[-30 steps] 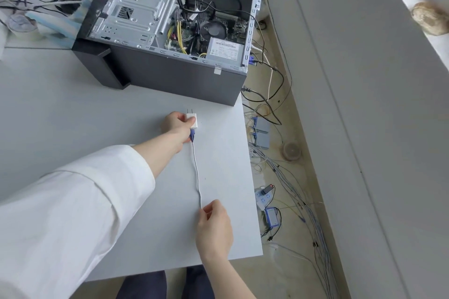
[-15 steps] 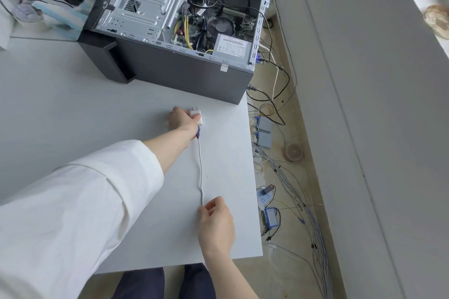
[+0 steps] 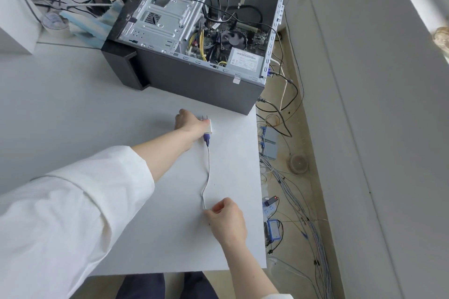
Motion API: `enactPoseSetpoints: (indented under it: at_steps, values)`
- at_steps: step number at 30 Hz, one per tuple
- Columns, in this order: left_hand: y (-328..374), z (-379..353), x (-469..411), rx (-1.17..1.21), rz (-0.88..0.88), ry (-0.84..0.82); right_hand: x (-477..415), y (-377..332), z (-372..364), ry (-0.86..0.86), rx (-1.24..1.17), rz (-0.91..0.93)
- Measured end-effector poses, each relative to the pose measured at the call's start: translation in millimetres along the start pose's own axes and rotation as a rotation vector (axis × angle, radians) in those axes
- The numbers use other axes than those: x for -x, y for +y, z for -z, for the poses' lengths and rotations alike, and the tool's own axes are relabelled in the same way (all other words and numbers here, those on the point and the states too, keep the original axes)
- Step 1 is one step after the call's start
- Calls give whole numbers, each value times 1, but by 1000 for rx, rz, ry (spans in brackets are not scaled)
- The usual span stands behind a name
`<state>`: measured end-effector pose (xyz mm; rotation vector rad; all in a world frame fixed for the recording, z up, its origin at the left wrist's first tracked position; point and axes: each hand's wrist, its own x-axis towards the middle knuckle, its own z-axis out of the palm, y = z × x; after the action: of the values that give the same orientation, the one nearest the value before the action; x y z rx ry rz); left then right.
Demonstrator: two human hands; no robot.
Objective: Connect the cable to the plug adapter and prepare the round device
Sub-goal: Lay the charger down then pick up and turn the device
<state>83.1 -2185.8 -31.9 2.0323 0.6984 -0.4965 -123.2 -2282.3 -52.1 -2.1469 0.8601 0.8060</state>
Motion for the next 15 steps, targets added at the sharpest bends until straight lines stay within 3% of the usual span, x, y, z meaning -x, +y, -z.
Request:
enactPoseSetpoints:
  at_steps: [6,15]
  values:
    - [-4,58,10,180,-133,-67,-5,-27,21,4,63,81]
    - [-80,154,39,348,-35,20,-4,-83,13,-97,-157,220]
